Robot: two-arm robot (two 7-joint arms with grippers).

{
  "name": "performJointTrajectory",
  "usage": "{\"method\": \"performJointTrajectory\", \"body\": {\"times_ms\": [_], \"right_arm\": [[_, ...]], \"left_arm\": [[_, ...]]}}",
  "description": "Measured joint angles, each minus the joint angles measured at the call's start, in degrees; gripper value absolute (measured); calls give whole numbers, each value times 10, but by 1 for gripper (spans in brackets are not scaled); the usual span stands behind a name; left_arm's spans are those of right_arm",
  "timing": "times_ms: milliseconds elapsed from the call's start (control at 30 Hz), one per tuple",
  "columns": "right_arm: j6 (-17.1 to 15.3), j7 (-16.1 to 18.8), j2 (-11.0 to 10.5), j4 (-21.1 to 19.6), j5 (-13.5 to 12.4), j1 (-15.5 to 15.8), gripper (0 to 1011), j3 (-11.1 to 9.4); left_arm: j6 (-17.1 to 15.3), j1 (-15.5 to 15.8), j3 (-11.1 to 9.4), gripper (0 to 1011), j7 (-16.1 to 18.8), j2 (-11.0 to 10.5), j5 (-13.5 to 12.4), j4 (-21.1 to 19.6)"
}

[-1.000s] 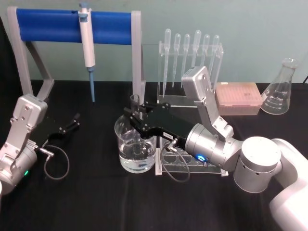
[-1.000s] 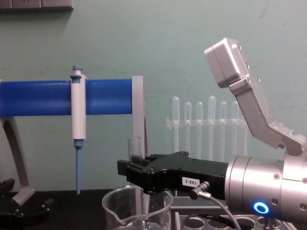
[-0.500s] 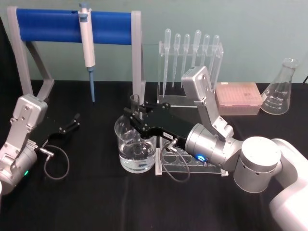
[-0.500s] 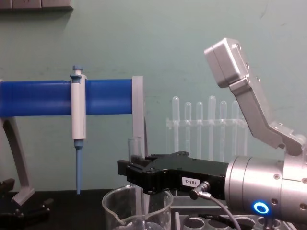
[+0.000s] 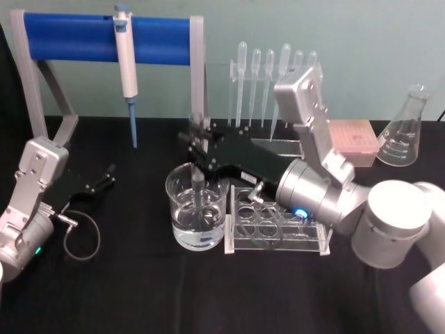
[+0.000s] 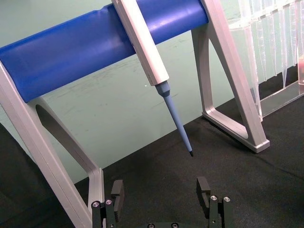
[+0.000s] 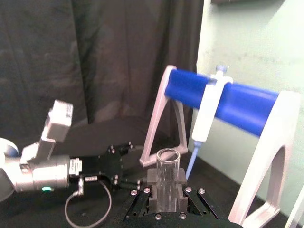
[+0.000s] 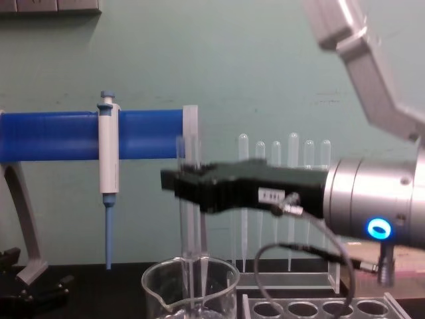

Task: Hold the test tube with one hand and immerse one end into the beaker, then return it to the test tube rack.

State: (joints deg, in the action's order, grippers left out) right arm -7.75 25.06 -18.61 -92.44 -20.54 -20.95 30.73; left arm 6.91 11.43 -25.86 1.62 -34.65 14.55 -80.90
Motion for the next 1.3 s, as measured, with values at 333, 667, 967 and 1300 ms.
{"method": "performJointTrajectory", "body": {"times_ms": [333, 667, 967, 1300], "right_arm": [[-33, -13, -26, -92, -15, 1, 227, -25], [-52, -48, -74, -177, -28, 47, 226, -70], [-41, -72, -101, -187, -21, 101, 227, -109], [-13, -68, -82, -135, -29, 119, 227, -123]], "left_arm": [[0, 0, 0, 1000, 0, 0, 0, 0], [0, 0, 0, 1000, 0, 0, 0, 0], [0, 0, 0, 1000, 0, 0, 0, 0], [0, 0, 0, 1000, 0, 0, 0, 0]]}}
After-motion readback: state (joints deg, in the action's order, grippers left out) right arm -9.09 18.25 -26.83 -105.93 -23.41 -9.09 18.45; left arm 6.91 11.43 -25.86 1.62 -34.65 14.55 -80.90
